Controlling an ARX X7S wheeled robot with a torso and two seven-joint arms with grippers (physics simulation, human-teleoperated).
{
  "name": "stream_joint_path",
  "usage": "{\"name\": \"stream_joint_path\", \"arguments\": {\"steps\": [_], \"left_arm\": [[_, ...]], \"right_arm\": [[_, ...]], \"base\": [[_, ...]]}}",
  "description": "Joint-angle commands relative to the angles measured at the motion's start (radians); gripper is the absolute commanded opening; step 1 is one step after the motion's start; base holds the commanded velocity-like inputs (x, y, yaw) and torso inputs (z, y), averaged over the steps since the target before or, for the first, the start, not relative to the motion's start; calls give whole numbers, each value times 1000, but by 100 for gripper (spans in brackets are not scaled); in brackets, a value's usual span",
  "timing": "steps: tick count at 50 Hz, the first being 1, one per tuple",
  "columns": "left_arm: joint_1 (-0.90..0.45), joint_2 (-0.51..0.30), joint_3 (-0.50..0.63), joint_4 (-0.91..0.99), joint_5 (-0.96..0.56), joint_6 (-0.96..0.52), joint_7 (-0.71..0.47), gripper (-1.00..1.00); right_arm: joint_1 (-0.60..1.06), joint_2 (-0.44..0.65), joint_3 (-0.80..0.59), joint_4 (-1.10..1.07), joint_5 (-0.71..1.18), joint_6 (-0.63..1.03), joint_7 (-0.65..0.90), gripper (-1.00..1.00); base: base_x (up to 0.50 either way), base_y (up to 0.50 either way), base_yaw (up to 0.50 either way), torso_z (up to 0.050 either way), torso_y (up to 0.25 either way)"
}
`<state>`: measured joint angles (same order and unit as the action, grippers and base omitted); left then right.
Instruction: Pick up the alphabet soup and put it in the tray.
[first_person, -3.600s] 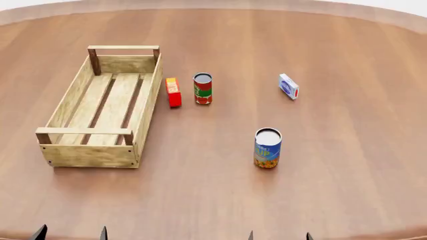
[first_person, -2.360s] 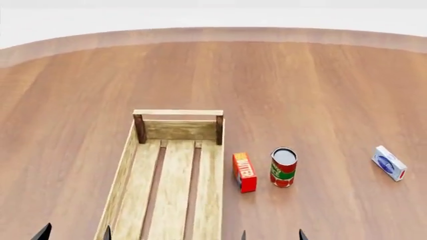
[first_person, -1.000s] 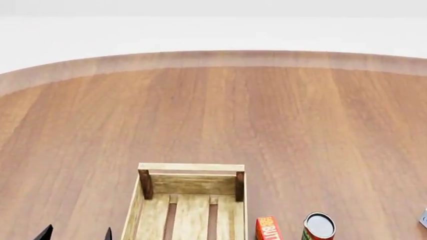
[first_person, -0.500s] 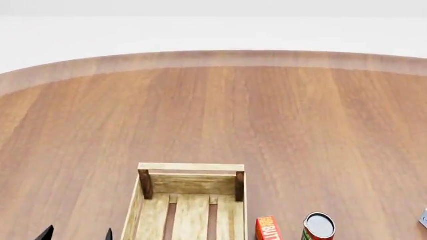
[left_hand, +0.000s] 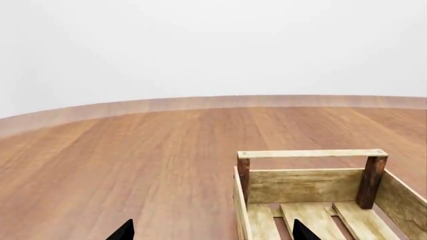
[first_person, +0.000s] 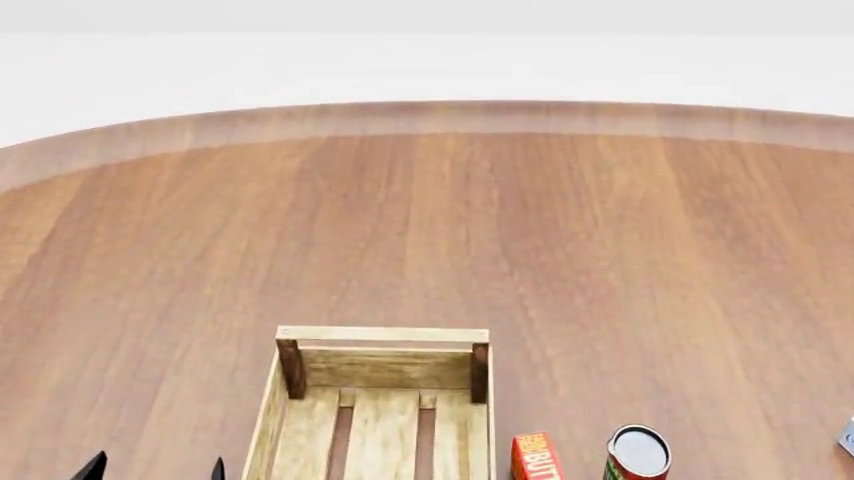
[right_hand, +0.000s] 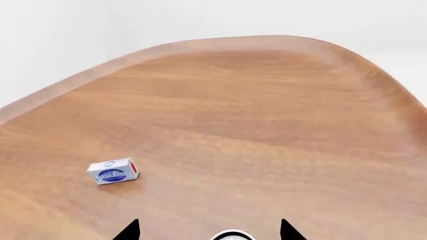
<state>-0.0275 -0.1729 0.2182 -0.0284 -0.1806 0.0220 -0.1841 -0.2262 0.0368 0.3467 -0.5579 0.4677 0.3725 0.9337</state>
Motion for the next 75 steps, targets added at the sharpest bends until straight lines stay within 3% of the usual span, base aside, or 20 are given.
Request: {"name": "stream_joint_path", "arguments": {"steps": [1, 30, 75], "left_arm": [[0, -6, 6, 3, -6, 0, -7, 100], [-9, -14, 20, -13, -22, 6, -17, 100], [-7, -31, 41, -4, -38, 10, -36, 100]], "right_arm": [[-13, 9, -18, 41, 39, -49, 15, 100], [2, 38, -30, 247, 106, -109, 4, 100], [127, 89, -86, 537, 61, -207, -21, 100]], "base": [[0, 0, 0, 0, 0], [0, 0, 0, 0, 0], [0, 0, 0, 0, 0]]}}
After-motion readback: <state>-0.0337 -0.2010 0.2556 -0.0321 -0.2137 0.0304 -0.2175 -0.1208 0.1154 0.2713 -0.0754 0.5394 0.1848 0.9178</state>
